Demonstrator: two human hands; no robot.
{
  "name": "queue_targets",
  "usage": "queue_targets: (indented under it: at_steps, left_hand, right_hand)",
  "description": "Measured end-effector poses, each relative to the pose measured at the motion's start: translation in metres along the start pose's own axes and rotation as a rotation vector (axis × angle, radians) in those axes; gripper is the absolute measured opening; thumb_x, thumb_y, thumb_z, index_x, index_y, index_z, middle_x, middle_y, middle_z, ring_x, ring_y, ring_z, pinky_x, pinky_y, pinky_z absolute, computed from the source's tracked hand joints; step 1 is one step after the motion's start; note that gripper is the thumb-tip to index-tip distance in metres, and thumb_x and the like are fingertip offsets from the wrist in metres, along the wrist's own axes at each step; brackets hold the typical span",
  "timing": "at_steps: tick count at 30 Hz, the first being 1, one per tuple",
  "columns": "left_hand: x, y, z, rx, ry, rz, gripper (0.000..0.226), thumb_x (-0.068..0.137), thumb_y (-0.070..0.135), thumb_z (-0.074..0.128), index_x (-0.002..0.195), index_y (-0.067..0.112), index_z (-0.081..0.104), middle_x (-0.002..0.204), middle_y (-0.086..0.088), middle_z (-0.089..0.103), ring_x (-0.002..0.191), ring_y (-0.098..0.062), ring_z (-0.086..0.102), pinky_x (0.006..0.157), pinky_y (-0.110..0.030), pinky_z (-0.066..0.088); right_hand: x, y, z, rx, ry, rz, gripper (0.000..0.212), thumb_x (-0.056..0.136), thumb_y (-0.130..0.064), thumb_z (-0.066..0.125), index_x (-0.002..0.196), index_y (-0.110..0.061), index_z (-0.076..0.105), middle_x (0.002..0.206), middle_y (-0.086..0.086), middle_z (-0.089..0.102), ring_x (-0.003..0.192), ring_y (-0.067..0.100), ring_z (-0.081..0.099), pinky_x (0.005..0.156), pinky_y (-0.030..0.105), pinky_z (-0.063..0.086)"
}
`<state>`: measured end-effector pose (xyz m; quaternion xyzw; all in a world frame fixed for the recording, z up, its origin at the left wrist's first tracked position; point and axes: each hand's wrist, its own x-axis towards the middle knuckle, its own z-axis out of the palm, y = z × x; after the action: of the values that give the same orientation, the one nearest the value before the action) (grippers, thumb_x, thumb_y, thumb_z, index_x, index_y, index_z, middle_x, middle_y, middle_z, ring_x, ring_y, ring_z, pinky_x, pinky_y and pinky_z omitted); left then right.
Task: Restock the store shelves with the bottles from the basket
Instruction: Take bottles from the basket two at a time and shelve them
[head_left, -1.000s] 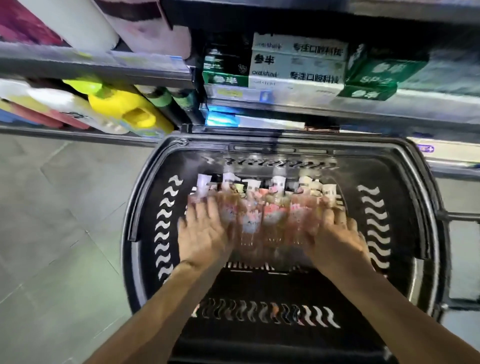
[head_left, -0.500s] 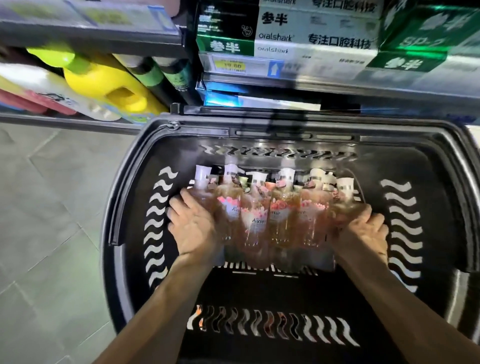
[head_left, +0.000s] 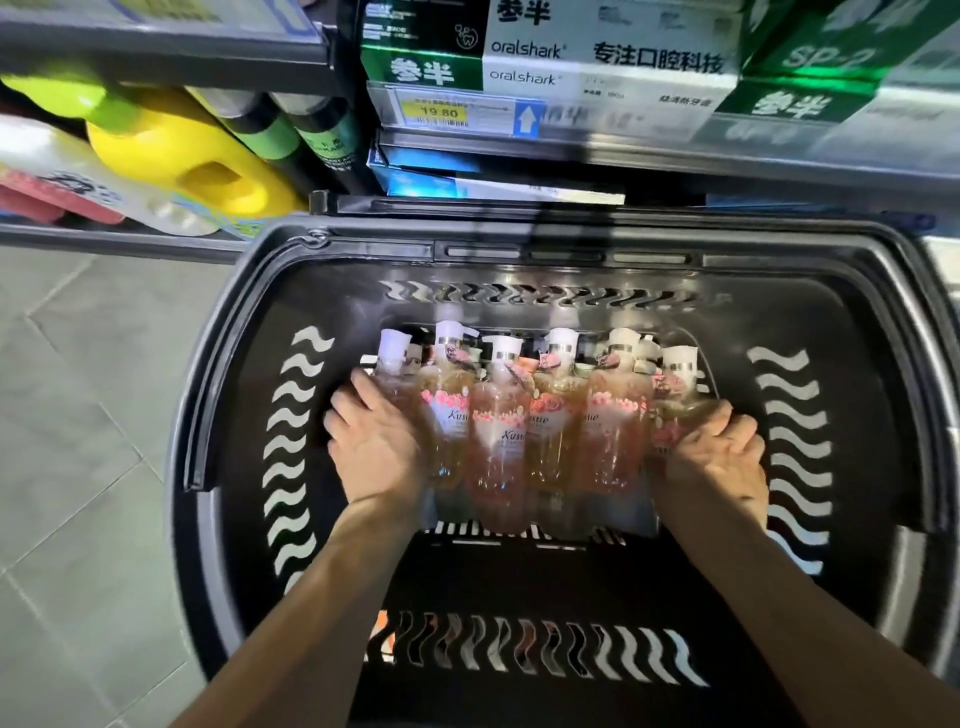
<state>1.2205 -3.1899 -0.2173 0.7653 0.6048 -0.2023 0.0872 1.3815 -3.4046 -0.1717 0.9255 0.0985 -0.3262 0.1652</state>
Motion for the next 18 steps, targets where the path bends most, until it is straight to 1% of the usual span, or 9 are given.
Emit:
queue_targets:
  at_steps: [2, 3, 5, 6, 8, 10, 13, 16, 18]
  left_hand:
    - [0.004, 0.002, -0.003, -0.002, -0.061, 0.014, 0.071, 0.099, 0.028, 0.057, 0.155, 0.007, 0.020, 0.142, -0.023, 0.037, 0.124, -0.038, 0.044, 0.094, -0.044, 0.047]
    - [0.004, 0.003, -0.005, -0.010, -0.080, 0.017, 0.071, 0.099, 0.029, 0.056, 0.155, 0.008, 0.017, 0.143, -0.022, 0.034, 0.126, -0.038, 0.041, 0.096, -0.044, 0.046]
    - [0.003, 0.002, -0.011, -0.037, -0.105, 0.016, 0.071, 0.098, 0.029, 0.057, 0.153, 0.008, 0.018, 0.142, -0.021, 0.032, 0.128, -0.038, 0.039, 0.098, -0.044, 0.044]
    - [0.001, 0.002, -0.014, -0.051, -0.124, 0.024, 0.072, 0.098, 0.030, 0.057, 0.153, 0.007, 0.018, 0.142, -0.021, 0.031, 0.129, -0.038, 0.037, 0.100, -0.044, 0.043]
    - [-0.003, 0.001, -0.022, -0.045, -0.179, 0.051, 0.079, 0.096, 0.033, 0.057, 0.155, 0.003, 0.013, 0.143, -0.023, 0.029, 0.131, -0.039, 0.034, 0.106, -0.042, 0.036]
    - [-0.005, 0.000, -0.029, -0.014, -0.205, 0.070, 0.083, 0.096, 0.033, 0.056, 0.156, 0.001, 0.008, 0.145, -0.024, 0.027, 0.132, -0.038, 0.032, 0.110, -0.041, 0.031]
    - [-0.005, -0.005, -0.031, -0.059, -0.213, 0.074, 0.084, 0.096, 0.036, 0.055, 0.156, -0.001, 0.009, 0.146, -0.025, 0.028, 0.134, -0.040, 0.030, 0.114, -0.043, 0.025]
    - [-0.002, -0.008, -0.031, -0.024, -0.223, 0.109, 0.074, 0.100, 0.026, 0.053, 0.154, -0.002, 0.013, 0.150, -0.025, 0.028, 0.136, -0.039, 0.031, 0.116, -0.041, 0.023]
    - [-0.003, -0.006, -0.032, 0.051, -0.237, 0.148, 0.066, 0.103, 0.022, 0.047, 0.152, -0.005, 0.012, 0.154, -0.022, 0.025, 0.140, -0.035, 0.029, 0.116, -0.040, 0.022]
  right_hand:
    - [-0.002, 0.002, 0.000, 0.094, 0.000, 0.015, 0.092, 0.097, -0.044, 0.053, 0.153, 0.013, 0.006, 0.143, 0.024, 0.034, 0.123, 0.034, 0.043, 0.102, 0.039, 0.042]
    - [-0.004, 0.003, -0.003, 0.167, 0.014, -0.011, 0.097, 0.094, -0.053, 0.056, 0.151, 0.011, 0.012, 0.139, 0.024, 0.037, 0.118, 0.035, 0.043, 0.101, 0.042, 0.042]
    - [-0.014, 0.003, -0.014, 0.308, 0.057, -0.077, 0.106, 0.084, -0.074, 0.049, 0.148, 0.007, 0.024, 0.129, 0.022, 0.042, 0.113, 0.036, 0.044, 0.102, 0.046, 0.041]
    - [-0.019, 0.004, -0.021, 0.391, 0.049, -0.099, 0.107, 0.081, -0.078, 0.049, 0.148, 0.001, 0.027, 0.126, 0.017, 0.042, 0.114, 0.033, 0.043, 0.106, 0.046, 0.040]
    - [-0.027, 0.005, -0.032, 0.576, -0.030, -0.109, 0.094, 0.082, -0.063, 0.069, 0.150, -0.012, 0.029, 0.121, 0.002, 0.039, 0.113, 0.020, 0.038, 0.110, 0.042, 0.038]
    - [-0.029, 0.006, -0.036, 0.624, -0.054, -0.147, 0.093, 0.080, -0.051, 0.079, 0.151, -0.021, 0.028, 0.120, -0.005, 0.037, 0.113, 0.014, 0.036, 0.111, 0.040, 0.038]
    - [-0.023, 0.003, -0.033, 0.671, -0.074, -0.134, 0.096, 0.075, -0.050, 0.082, 0.151, -0.026, 0.029, 0.122, -0.004, 0.039, 0.118, 0.016, 0.039, 0.112, 0.040, 0.039]
    - [-0.015, 0.003, -0.030, 0.757, -0.091, -0.122, 0.095, 0.073, -0.047, 0.084, 0.150, -0.027, 0.032, 0.124, -0.004, 0.041, 0.119, 0.016, 0.041, 0.111, 0.041, 0.041]
    - [-0.013, 0.003, -0.027, 0.844, -0.118, -0.120, 0.091, 0.073, -0.038, 0.087, 0.147, -0.027, 0.034, 0.119, -0.008, 0.043, 0.114, 0.012, 0.044, 0.109, 0.040, 0.044]
